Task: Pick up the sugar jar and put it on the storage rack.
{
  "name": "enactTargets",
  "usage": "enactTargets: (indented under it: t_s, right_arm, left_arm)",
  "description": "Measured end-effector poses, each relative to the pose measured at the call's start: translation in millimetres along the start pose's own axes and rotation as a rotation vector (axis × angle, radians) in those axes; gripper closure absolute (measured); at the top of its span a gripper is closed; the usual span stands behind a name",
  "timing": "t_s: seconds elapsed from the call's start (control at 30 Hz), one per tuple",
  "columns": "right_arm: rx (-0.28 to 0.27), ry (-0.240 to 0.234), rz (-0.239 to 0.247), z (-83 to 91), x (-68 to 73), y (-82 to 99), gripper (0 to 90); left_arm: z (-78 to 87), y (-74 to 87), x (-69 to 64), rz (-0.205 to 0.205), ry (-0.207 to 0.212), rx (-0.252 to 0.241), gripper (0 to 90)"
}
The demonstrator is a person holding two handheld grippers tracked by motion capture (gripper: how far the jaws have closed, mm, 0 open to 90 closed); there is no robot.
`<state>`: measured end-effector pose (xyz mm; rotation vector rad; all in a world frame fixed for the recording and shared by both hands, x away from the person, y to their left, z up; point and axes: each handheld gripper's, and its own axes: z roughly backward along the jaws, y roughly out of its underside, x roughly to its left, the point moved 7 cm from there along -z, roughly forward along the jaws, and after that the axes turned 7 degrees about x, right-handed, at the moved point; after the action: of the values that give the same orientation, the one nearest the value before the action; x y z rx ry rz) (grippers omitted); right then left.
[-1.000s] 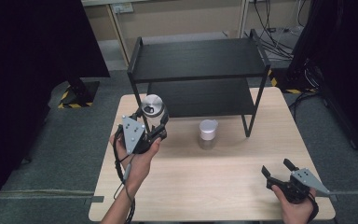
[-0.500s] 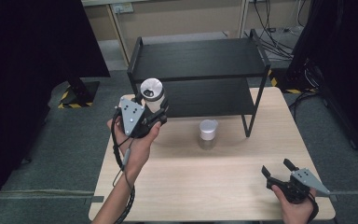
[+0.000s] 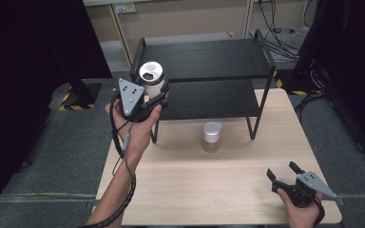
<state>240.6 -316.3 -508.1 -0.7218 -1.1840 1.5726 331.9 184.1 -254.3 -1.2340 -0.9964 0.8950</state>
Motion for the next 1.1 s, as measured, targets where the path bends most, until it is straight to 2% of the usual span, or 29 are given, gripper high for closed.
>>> enactTargets:
  t_s: [0.17,0.57,0.8,0.9,1.1]
  right_arm:
    - [0.0,0.001,0.001,0.0,0.2,0.0,8.0]
    - [-0.002,0.0,0.005,-0.1,-0.1,0.0,8.0]
    - [-0.002,0.0,0.009,-0.1,-0.5,0.1,8.0]
    - [-0.003,0.0,0.009,0.0,-0.5,0.1,8.0]
    - [-0.004,-0.001,0.007,-0.1,-0.6,0.3,8.0]
  left_arm:
    - [-5.0,-8.8,2.9,0.001,-0.008,0.004,30.3]
    - [-30.0,-31.3,10.7,0.029,-0.037,0.027,30.3]
    - [-44.9,-33.6,13.3,0.016,-0.047,0.064,30.3]
    - [-50.9,-32.4,15.3,0.028,-0.05,0.076,30.3]
    - [-59.1,-30.4,18.6,0.026,-0.045,0.086,30.3]
